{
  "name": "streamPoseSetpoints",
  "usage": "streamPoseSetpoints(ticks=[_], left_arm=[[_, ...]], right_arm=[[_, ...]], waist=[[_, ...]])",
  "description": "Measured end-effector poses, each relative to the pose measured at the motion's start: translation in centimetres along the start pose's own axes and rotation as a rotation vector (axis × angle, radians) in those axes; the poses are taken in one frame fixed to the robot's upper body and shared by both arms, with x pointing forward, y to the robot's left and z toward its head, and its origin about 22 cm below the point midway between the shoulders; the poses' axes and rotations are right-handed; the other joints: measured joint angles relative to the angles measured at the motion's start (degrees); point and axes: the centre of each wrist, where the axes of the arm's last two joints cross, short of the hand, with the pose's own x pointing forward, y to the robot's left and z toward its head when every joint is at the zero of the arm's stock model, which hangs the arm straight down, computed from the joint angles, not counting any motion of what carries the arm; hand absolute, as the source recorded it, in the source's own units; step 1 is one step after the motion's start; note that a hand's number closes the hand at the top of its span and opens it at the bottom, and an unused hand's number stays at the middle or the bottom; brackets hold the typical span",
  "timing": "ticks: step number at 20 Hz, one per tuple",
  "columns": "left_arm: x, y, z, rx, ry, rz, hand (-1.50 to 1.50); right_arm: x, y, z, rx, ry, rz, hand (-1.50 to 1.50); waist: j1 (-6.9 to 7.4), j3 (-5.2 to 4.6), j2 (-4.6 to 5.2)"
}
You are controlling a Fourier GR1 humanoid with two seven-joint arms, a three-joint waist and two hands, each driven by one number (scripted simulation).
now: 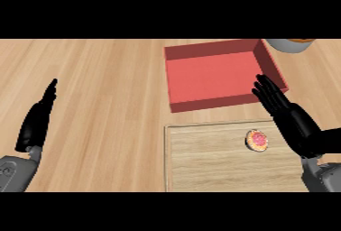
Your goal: Pick the cupcake from the tray and place it in the cardboard box
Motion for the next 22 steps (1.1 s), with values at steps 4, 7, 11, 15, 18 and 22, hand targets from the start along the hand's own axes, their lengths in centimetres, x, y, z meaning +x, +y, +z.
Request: streamPoseSetpoints(ticks=[4, 7, 11, 15, 18, 22], left_arm=[[1.1, -0.4, 0.3, -0.070, -0.116, 0.022, 0.00], [3.5, -1.2, 0.5, -0.147, -0.255, 0.054, 0.00], [4.7, -1.6, 1.4, -0.262, -0.366, 0.112, 0.00], [4.9, -1.1, 1.7, -0.320, -0.428, 0.137, 0.00], [5.4, -1.6, 1.4, -0.348, -0.444, 0.150, 0.00], [5.7, -1.9, 1.6, -0.373, -0.461, 0.152, 0.00]], right_arm=[[3.6, -2.9, 0.1, -0.131, -0.093, 0.088, -1.50], [7.1, -6.5, 0.7, -0.251, -0.143, 0.263, -1.50], [9.2, -10.1, 3.5, -0.374, -0.102, 0.470, -1.50], [9.3, -11.1, 6.3, -0.354, -0.118, 0.644, -1.50], [9.6, -10.9, 7.1, -0.293, -0.129, 0.773, -1.50], [10.6, -9.6, 7.7, -0.195, -0.071, 0.900, -1.50]], waist=[[-2.00, -0.56, -0.93], [-4.58, -0.98, -1.82], [-4.85, -0.94, -1.72], [-3.86, -0.83, -1.33], [-3.29, -0.79, -1.05], [-2.50, -0.83, -0.92]])
